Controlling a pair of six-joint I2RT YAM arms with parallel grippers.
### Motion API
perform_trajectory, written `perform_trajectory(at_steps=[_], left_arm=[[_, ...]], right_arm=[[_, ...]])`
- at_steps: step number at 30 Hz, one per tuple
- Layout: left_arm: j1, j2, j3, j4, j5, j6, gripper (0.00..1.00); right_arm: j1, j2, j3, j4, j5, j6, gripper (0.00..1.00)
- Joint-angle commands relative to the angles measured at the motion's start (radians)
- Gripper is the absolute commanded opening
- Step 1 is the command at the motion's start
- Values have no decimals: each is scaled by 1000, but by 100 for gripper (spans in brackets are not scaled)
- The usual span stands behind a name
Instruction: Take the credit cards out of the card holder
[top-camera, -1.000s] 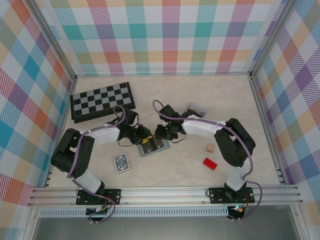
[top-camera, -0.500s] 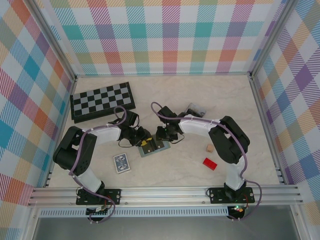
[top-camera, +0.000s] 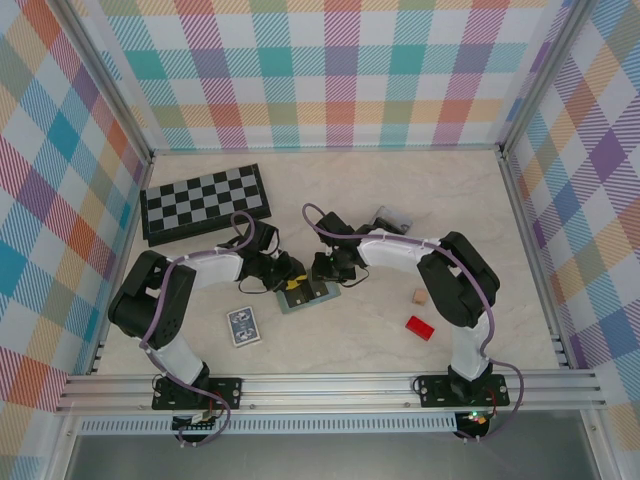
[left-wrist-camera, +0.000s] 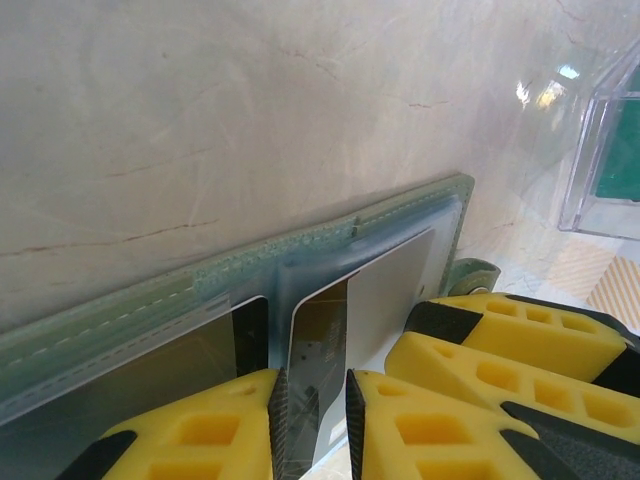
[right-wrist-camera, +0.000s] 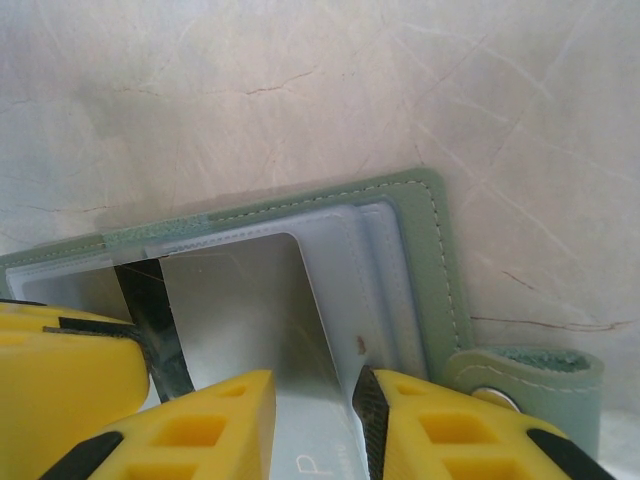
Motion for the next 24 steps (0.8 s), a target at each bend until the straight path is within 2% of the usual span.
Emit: perform_trajectory(at_steps=[1, 12, 24], left_arm=[[4, 18, 1, 14, 21, 1, 24], [5, 34, 8, -23, -6, 26, 28], [4, 64, -8, 53, 52, 13, 19]], right_arm=[[-3, 41, -5, -41, -7, 16, 31], [-3, 44, -11, -40, -11, 19, 31], [-2, 58, -9, -36, -29, 20, 31]])
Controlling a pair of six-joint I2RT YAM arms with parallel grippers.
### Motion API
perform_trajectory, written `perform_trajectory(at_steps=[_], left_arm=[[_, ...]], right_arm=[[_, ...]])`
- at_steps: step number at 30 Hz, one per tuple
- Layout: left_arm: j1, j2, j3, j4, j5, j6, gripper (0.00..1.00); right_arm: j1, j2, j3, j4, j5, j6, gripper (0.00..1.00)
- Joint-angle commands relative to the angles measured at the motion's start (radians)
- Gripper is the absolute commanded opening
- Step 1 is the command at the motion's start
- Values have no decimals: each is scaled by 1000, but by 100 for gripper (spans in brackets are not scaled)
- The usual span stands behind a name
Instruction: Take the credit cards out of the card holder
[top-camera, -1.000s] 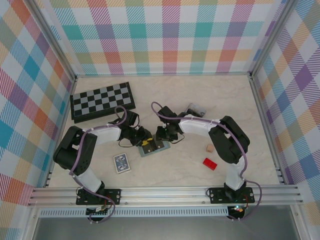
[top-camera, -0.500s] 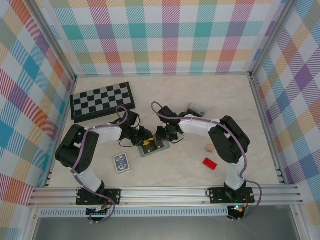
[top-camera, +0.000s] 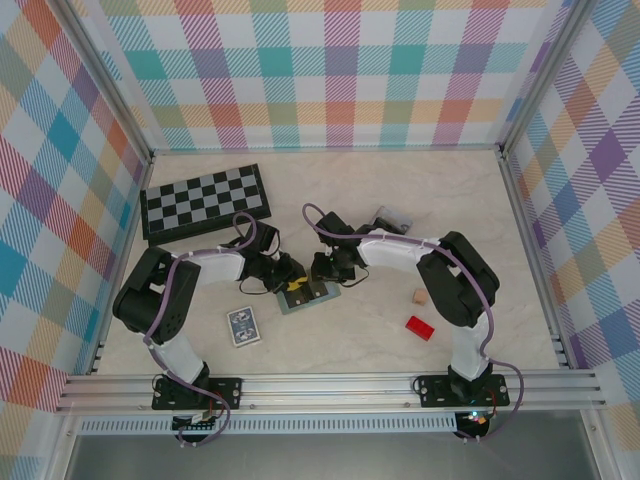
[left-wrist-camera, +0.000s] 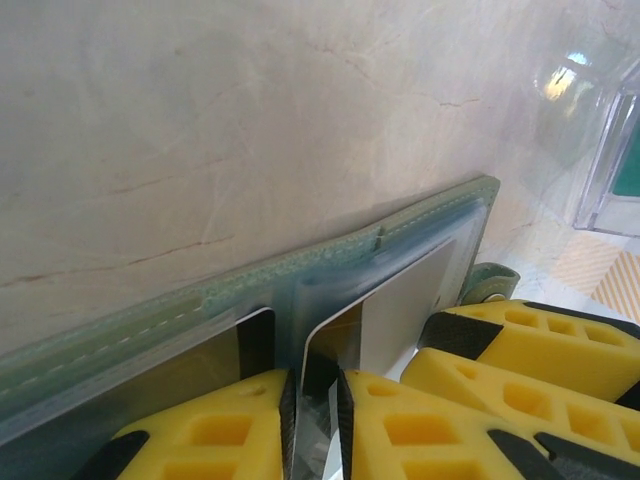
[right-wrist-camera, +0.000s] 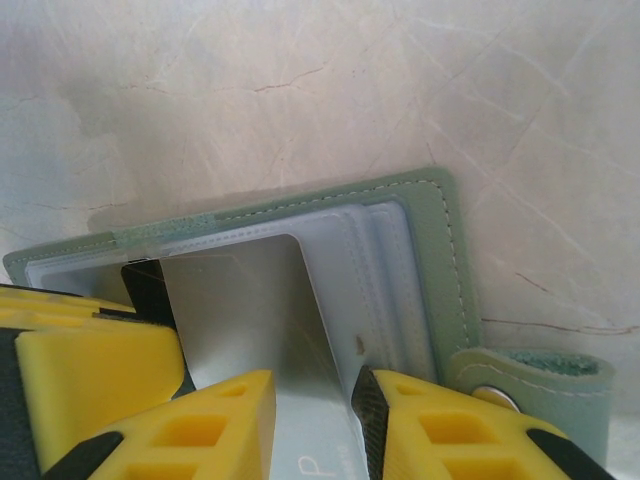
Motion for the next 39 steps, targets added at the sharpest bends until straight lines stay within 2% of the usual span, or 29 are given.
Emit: perform_trajectory(at_steps=[1, 9, 21, 26, 30, 39], left_arm=[[5, 25, -11, 33, 27, 3, 18], [10, 8, -18, 4, 1, 24, 10], [30, -121, -77, -114, -83, 101, 0], [39, -187, -60, -189, -141, 142, 0], [39, -268, -48, -263, -230, 185, 0], [48, -360, -15, -338, -249, 240, 0]], right_arm=[[-1, 55, -9, -42, -14, 19, 31], [-2, 56, -12, -49, -3, 21, 31], [-12, 49, -29, -46, 15, 40, 31], [-18, 12, -31, -30, 0, 25, 31], [-36, -67, -52, 47, -64, -2, 34], [-92, -194, -107, 247, -333, -37, 51]])
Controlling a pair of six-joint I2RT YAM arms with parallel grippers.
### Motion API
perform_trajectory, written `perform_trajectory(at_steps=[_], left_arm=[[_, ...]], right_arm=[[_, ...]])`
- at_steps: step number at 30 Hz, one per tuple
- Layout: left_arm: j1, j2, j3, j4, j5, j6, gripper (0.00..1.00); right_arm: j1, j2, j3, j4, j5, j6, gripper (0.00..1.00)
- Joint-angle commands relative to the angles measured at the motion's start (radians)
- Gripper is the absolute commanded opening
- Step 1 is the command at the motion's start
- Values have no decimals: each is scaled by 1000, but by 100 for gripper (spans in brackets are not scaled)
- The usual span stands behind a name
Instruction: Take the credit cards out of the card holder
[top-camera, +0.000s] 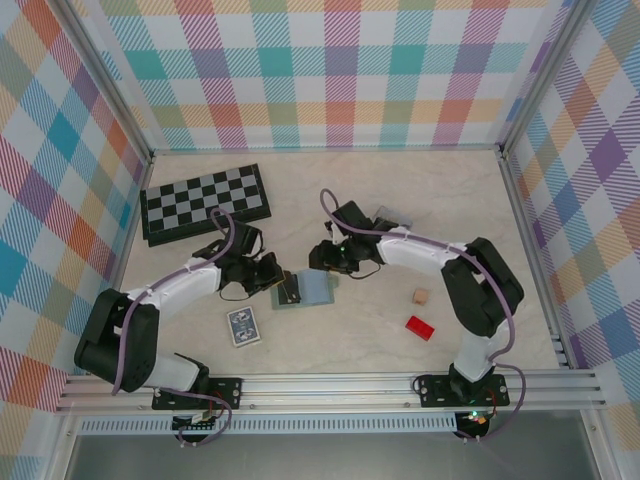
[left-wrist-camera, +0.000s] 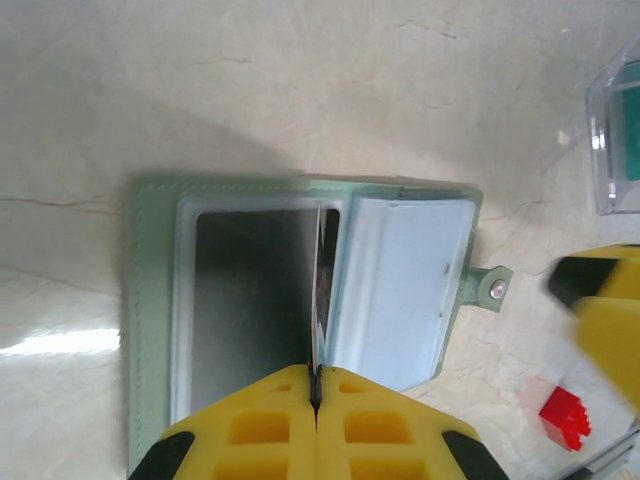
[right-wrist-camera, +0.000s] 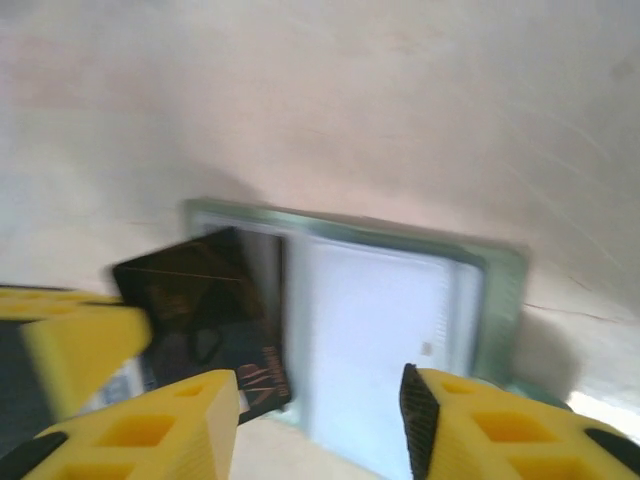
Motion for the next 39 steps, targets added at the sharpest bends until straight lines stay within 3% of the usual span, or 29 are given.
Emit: perform_trajectory(at_steps=[1, 7, 13, 22, 28, 31, 35, 37, 39], left_arm=[[17, -49, 48, -82, -25, 52, 0], [41, -109, 89, -36, 94, 29, 0], [102, -125, 62, 224, 318, -107, 0], [110, -113, 46, 346, 399, -180, 0], [113, -118, 39, 324, 390, -167, 0], [113, -123, 26, 322, 387, -168, 0], [113, -142, 10, 290, 358, -162, 0], [113, -153, 18, 238, 325, -149, 7], [113, -178, 22, 186, 275, -116, 22]], right_arm=[[-16, -40, -25, 112, -164, -31, 52], [-35, -53, -63, 204, -280, -17, 64], [-74, -60, -91, 343, -426, 68, 70], [-102, -45, -47, 448, -546, 176, 68], [-114, -77, -68, 471, -543, 205, 55], [-117, -103, -81, 463, -529, 199, 40], [-117, -131, -81, 385, -476, 136, 9], [-117, -149, -74, 311, -418, 81, 0], [-120, -182, -71, 243, -352, 3, 0]])
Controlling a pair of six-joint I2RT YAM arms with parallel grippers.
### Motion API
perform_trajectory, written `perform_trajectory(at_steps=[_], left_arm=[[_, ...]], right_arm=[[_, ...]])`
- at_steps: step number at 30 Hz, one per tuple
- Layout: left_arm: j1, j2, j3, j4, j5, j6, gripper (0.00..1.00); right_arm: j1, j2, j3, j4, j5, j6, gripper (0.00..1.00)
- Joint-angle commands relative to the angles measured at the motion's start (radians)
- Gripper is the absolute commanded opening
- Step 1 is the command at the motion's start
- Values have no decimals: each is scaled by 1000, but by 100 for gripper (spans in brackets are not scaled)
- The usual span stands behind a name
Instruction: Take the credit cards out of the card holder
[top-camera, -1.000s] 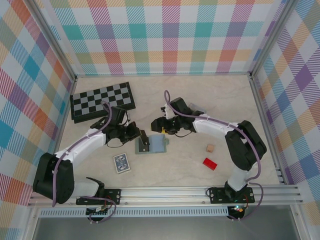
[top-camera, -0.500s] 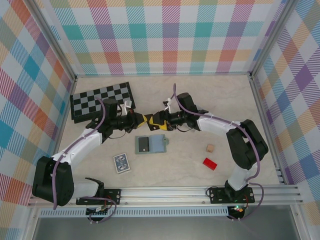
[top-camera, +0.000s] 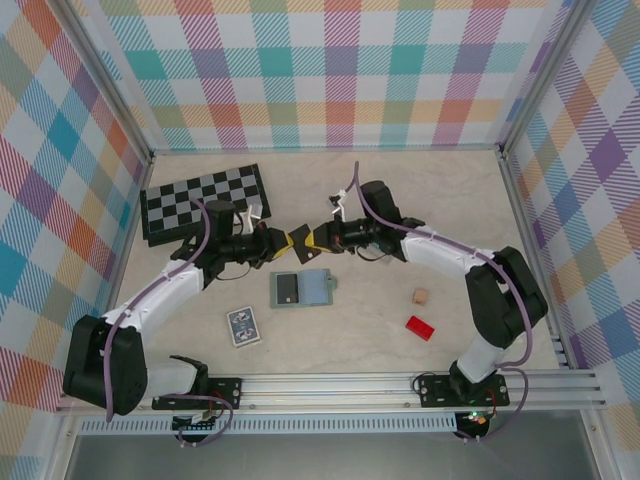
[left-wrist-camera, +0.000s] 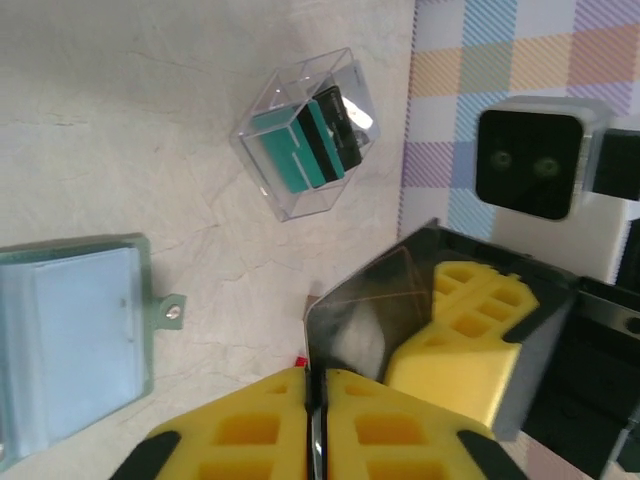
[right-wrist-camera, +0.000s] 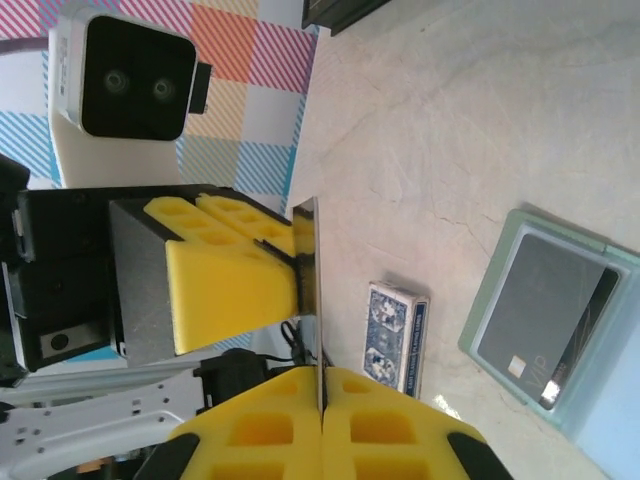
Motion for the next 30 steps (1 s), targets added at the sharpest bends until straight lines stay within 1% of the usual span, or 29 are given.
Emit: perform_trajectory(at_steps=[1, 4, 5, 7, 9, 12, 14, 17, 19, 23, 26, 28, 30], left_arm=[[12, -60, -6, -136, -111, 65, 28], [14, -112, 20, -306, -265, 129, 52], [14, -128, 32, -358, -322, 143, 61], [14, -152, 51, -439, -402, 170, 74], [14, -172, 55, -477, -456, 183, 85], [14, -196, 52, -504, -494, 189, 94], [14, -214, 36, -504, -519, 189, 100], [14, -221, 25, -510, -542, 197, 100], [14, -214, 25, -508, -554, 213, 100], [14, -198, 18, -487, -603, 222, 100], [14, -186, 5, -435, -614, 214, 100], [14, -173, 4, -409, -612, 207, 100], [14, -148, 13, -396, -600, 201, 100]], right_arm=[[-8, -78, 12, -135, 124, -158, 0], [-22, -135, 33, -256, 241, -279, 0], [-29, -154, 46, -303, 289, -326, 0], [-40, -189, 84, -400, 401, -433, 0], [-54, -218, 111, -463, 488, -544, 0], [-81, -251, 121, -498, 596, -694, 0], [-110, -258, 123, -514, 641, -764, 0], [-160, -245, 117, -518, 642, -877, 0], [-187, -223, 114, -502, 656, -993, 0], [-249, -133, 171, -513, 643, -1119, 0], [-286, -49, 246, -556, 599, -1204, 0], [-303, 4, 303, -615, 546, -1264, 0], [-310, 50, 347, -667, 520, -1320, 0]])
